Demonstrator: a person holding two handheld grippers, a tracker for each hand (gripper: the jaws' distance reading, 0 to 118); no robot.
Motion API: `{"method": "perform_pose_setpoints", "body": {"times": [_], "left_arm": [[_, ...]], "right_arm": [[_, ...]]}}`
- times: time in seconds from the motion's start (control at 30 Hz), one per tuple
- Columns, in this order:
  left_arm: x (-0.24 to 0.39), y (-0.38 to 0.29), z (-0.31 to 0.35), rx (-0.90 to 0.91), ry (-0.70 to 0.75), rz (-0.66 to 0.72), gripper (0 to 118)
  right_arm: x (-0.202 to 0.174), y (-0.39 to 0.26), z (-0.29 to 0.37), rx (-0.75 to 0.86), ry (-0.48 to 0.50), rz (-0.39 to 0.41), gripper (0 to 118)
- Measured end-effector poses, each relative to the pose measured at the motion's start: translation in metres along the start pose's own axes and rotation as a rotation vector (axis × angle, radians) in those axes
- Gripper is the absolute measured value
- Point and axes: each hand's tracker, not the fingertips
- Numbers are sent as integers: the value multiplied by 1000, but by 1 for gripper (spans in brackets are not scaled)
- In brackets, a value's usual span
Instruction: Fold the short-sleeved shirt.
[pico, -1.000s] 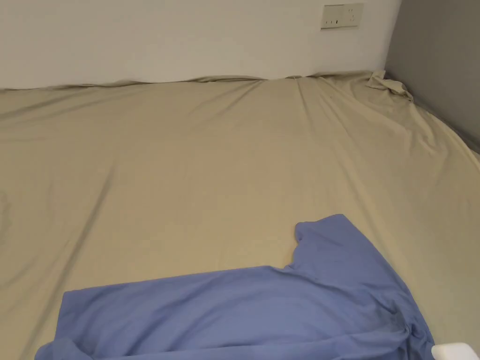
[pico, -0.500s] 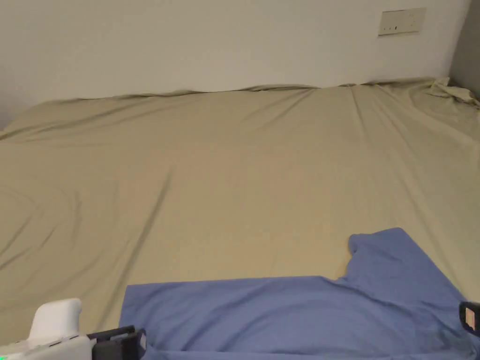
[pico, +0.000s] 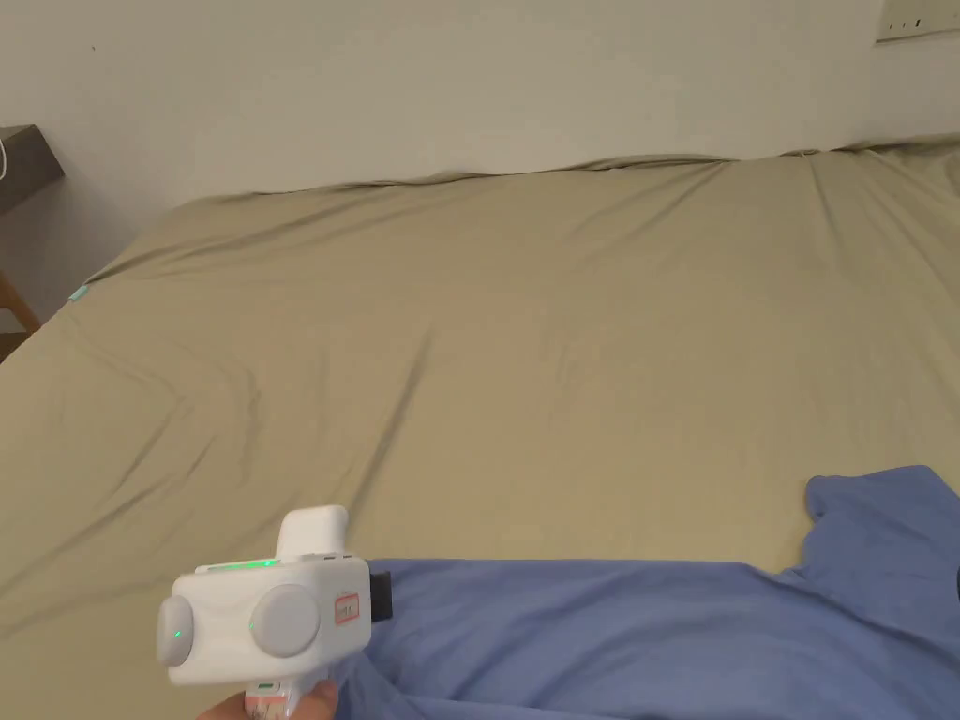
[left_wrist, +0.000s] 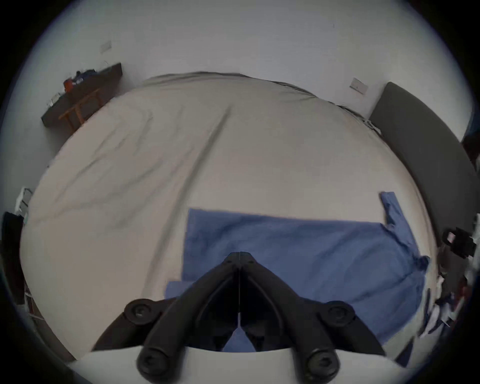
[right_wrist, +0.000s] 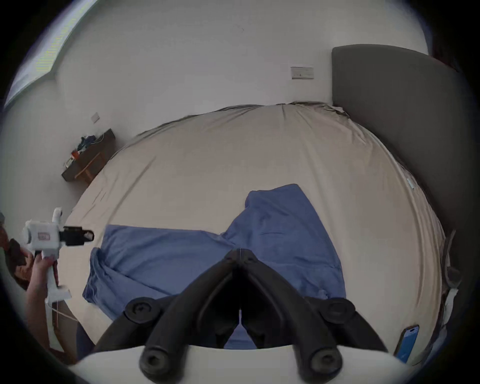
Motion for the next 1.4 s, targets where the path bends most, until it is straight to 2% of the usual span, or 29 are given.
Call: {"method": "perform_pose_setpoints", "body": {"times": [0.03,0.13,0.17,0.27,0.33,0.4,0.43,0.47,0.5,0.53,0.57,0.63,0.7,0.8,0.83,0.87,0.9,0.93,1.1,1.17,1.23,1.3,1.4], "left_arm": [[-3,8,-9,10,49,-15,39],[-6,19,-48,-65,95,-73,88],[-7,22,-60,-94,109,-87,95],[-5,20,-89,-150,106,-112,95],[-5,20,-101,-208,72,-79,92],[-3,19,-102,-204,82,-87,83],[-2,22,-91,-195,73,-90,83],[1,23,-85,-178,30,-112,55],[6,23,-83,-160,33,-156,6],[15,17,-79,-121,137,-252,6],[18,16,-71,-131,100,-278,5],[12,19,-64,-134,69,-224,5],[-1,27,-49,-120,-48,-82,5],[-3,30,-26,-92,-33,-73,5],[-3,35,-16,-66,-79,-56,5],[-4,37,-10,-67,-89,-50,5],[-4,38,-6,-72,-92,-49,5],[-3,38,-3,-69,-98,-47,5],[7,41,11,-62,-93,-61,5],[6,40,12,-66,-92,-55,5],[5,41,10,-71,-87,-52,5],[4,40,10,-81,-88,-43,5],[3,40,9,-90,-88,-36,5]], "right_arm": [[0,-1,-1,-4,4,5,2],[2,-4,0,-11,-7,10,2],[4,-6,-1,-18,-9,5,2],[13,-10,-1,-37,-24,-17,2],[18,-14,-2,-48,-34,-29,2],[24,-15,-3,-63,-47,-32,2],[26,-15,-4,-74,-56,-31,2],[28,-16,-7,-81,-66,-28,2],[31,-16,-9,-86,-73,-26,2],[33,-15,-11,-91,-79,-24,2],[37,-14,-15,-99,-81,-20,2],[45,-9,-24,-115,-87,-14,2],[56,0,-31,-118,-102,-4,2],[80,22,-44,-110,-104,-7,2],[91,32,-54,-126,-95,-37,14],[101,41,-65,-162,-80,-64,49],[109,48,-78,-209,-78,-83,110],[117,53,-91,-254,-90,-79,118],[135,60,-148,-383,-112,-56,116],[137,54,-165,-454,-136,-56,103],[133,45,-178,-468,-183,0,81],[128,38,-184,-484,-224,43,76],[121,37,-175,-460,-209,33,52]]}}
